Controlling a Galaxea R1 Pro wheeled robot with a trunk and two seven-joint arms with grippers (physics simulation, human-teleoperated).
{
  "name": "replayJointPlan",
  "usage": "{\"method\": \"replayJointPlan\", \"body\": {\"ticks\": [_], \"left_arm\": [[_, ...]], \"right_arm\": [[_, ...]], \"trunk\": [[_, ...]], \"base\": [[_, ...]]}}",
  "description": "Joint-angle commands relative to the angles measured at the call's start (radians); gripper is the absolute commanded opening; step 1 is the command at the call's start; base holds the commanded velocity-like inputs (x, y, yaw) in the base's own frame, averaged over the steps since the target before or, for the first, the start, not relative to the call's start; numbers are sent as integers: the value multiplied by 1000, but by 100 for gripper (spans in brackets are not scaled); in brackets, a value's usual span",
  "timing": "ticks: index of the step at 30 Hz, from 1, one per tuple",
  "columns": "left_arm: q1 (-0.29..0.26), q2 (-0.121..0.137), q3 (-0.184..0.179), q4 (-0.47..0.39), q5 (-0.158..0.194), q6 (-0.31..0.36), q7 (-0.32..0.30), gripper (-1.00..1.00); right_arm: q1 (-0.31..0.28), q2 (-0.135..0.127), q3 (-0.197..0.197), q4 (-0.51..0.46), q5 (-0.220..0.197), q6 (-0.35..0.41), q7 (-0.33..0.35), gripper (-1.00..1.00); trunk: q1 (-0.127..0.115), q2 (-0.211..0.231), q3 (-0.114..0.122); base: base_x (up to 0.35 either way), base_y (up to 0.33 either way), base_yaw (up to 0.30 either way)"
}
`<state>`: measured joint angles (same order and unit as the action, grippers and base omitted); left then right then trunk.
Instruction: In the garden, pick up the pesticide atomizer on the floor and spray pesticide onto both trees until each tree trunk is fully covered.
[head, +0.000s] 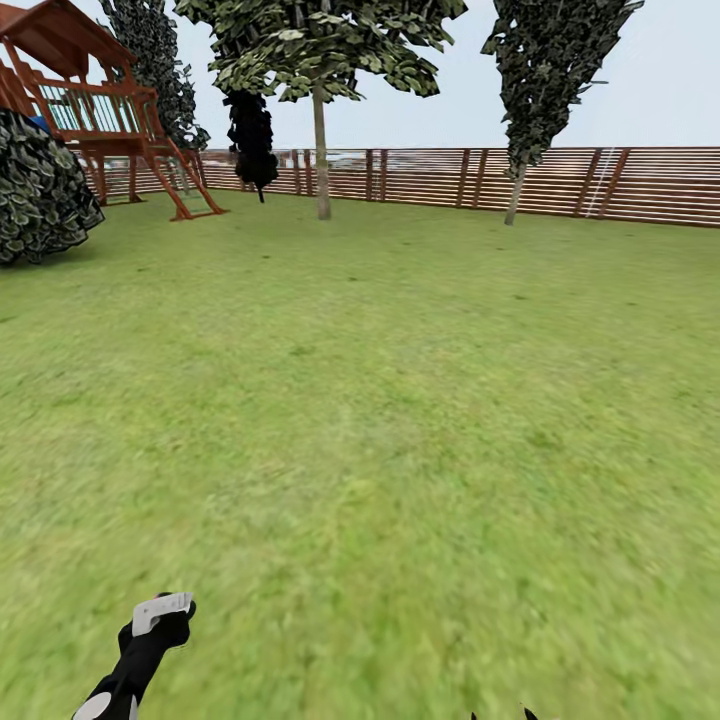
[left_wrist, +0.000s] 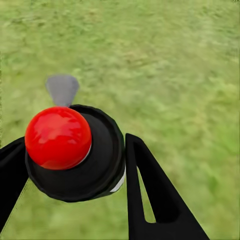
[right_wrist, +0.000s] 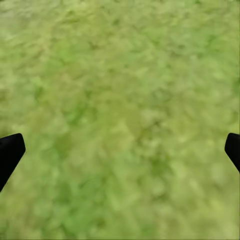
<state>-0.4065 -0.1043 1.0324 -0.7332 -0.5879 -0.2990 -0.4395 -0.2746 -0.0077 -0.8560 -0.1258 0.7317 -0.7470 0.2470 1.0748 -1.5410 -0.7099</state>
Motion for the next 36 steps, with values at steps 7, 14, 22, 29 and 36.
{"method": "replayJointPlan", "body": {"ticks": [7,14,22,29,36], "left_arm": [[0,-2,1,0,0,0,1,-100],[0,-2,1,0,0,0,1,-100],[0,-2,1,0,0,0,1,-100],[0,-3,1,-1,0,0,1,-100],[0,-4,1,-1,-1,-2,1,-100]], "right_arm": [[0,0,0,0,0,0,0,100],[0,0,0,0,0,0,0,100],[0,0,0,0,0,0,0,100],[0,0,0,0,0,0,0,100],[0,0,0,0,0,0,0,100]], "trunk": [[0,0,0],[0,0,0],[0,0,0],[0,0,0],[0,0,0]], "base": [[285,186,0],[291,165,0],[295,152,0],[295,151,0],[295,151,0]]}}
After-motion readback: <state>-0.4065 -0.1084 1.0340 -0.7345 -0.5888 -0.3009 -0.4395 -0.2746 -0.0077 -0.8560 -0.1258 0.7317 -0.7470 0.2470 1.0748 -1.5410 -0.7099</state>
